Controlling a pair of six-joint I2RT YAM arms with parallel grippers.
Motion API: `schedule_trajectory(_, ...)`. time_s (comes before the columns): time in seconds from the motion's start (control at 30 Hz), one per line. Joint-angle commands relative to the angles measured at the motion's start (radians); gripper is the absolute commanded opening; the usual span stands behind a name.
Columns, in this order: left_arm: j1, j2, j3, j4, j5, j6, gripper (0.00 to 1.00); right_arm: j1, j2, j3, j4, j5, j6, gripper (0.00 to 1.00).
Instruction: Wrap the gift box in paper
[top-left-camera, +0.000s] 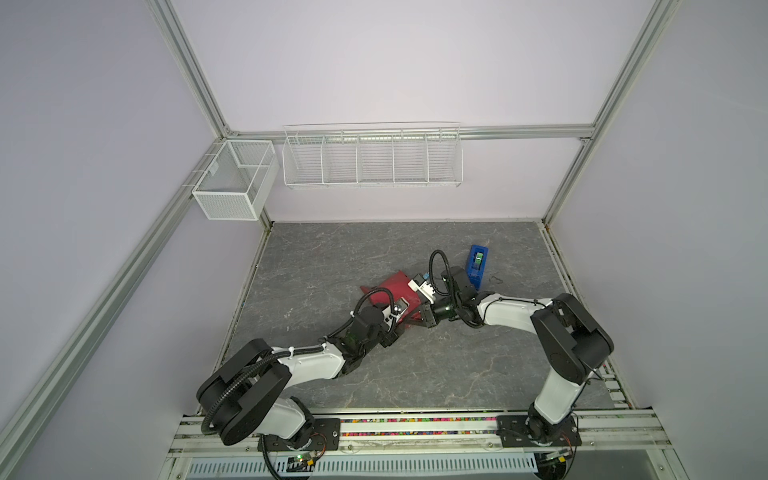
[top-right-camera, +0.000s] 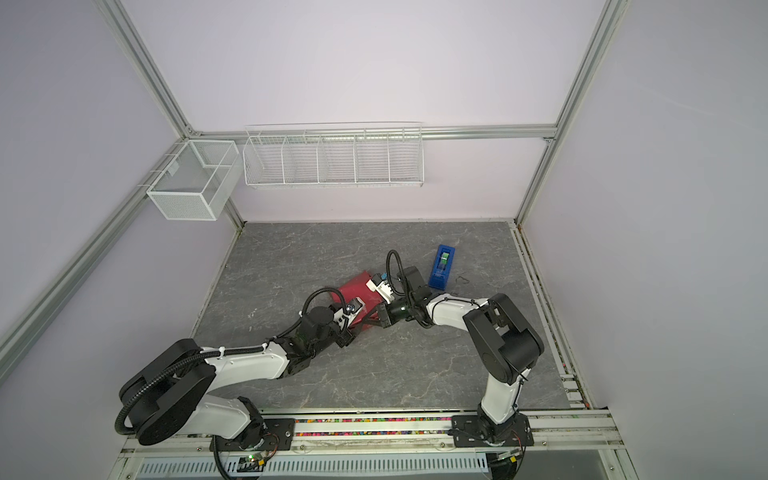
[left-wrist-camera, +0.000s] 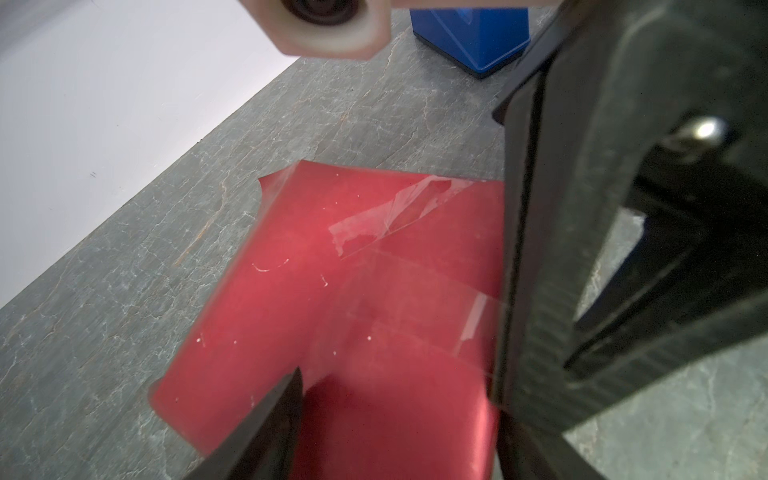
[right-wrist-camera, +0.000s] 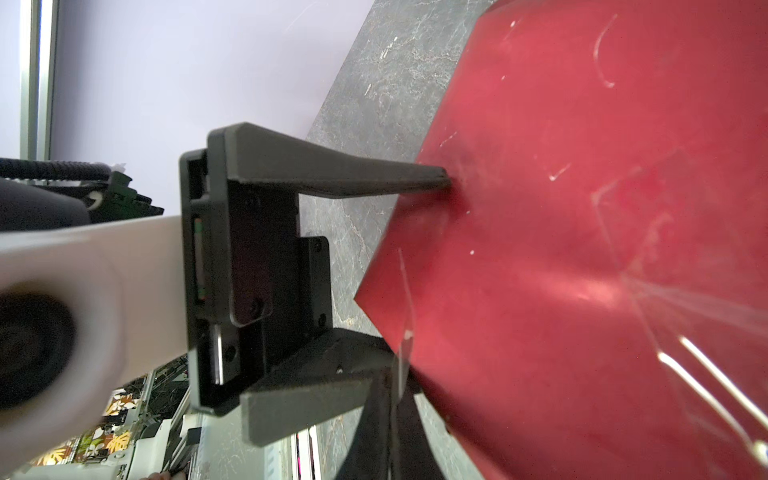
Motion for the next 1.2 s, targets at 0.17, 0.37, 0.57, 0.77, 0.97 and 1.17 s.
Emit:
schedule_trajectory(0.17, -0.004, 0.008, 0.002, -0.004, -0.016, -0.014, 0.71, -0.015, -0.001, -0.026, 0.002, -0.042, 0.018, 0.07)
schedule_trajectory(0.37, -0.004, 0.014, 0.008, -0.011, -0.015, -0.015, 0.71, -0.026, 0.023, -0.028, 0.01, -0.064, 0.011, 0.07)
schedule_trajectory(0.57, -0.003, 0.013, 0.011, -0.015, -0.016, -0.016, 0.71, -0.03, 0.043, -0.024, 0.021, -0.097, 0.01, 0.07)
schedule_trajectory(0.77, -0.003, 0.018, 0.015, -0.021, -0.014, -0.016, 0.71, -0.03, 0.056, -0.013, 0.018, -0.114, -0.009, 0.07)
schedule_trajectory(0.97, -0.004, 0.02, 0.02, -0.029, -0.015, -0.017, 0.71, -0.036, 0.083, 0.007, 0.016, -0.117, -0.009, 0.07)
schedule_trajectory(1.17, -0.004, 0.026, 0.027, -0.037, -0.017, -0.018, 0.71, -0.049, 0.088, 0.017, -0.005, -0.133, -0.014, 0.07)
